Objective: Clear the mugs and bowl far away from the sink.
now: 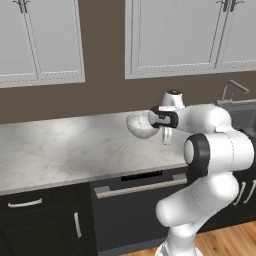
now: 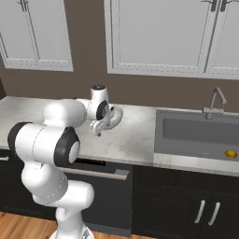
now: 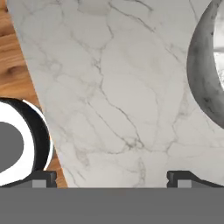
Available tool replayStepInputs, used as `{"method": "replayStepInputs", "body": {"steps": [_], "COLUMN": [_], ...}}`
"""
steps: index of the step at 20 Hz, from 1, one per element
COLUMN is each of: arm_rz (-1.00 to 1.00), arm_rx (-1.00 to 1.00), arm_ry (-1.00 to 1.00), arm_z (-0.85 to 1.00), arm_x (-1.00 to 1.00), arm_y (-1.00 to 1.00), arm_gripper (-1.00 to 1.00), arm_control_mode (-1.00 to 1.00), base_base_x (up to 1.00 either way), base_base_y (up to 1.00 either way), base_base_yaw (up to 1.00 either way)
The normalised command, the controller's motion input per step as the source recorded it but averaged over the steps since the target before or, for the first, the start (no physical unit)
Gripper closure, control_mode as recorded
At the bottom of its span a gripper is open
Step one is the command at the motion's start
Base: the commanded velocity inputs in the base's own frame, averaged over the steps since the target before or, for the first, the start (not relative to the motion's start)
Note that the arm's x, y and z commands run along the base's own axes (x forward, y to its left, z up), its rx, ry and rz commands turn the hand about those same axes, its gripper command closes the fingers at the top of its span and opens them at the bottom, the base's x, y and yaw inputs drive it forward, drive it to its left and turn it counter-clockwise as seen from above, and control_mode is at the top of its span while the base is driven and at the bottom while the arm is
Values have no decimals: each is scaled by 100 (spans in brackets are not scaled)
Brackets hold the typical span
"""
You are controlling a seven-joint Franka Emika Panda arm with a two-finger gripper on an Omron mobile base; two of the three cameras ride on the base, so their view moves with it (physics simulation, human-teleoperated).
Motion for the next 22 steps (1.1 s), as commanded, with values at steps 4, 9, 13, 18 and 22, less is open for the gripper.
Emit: {"method": "replayStepInputs", "body": {"steps": [4, 9, 13, 18, 22], "arm_rz": [-4, -13, -14, -15, -7], "arm_rx": [-1, 0, 0, -2, -2], "arm_ry": [-5, -2, -3, -9, -16], "arm_z": [0, -5, -24, -20, -15], "arm_x": [86, 53, 29, 32, 36], "arm_y": [96, 59, 1, 3, 5], "arm_gripper": [-100, -100, -100, -100, -100], "arm_control_mode": [-100, -100, -100, -100, -100], "base_base_x": [0, 0, 0, 0, 0], "base_base_y": [0, 0, 0, 0, 0], "base_base_yaw": [0, 0, 0, 0, 0]}}
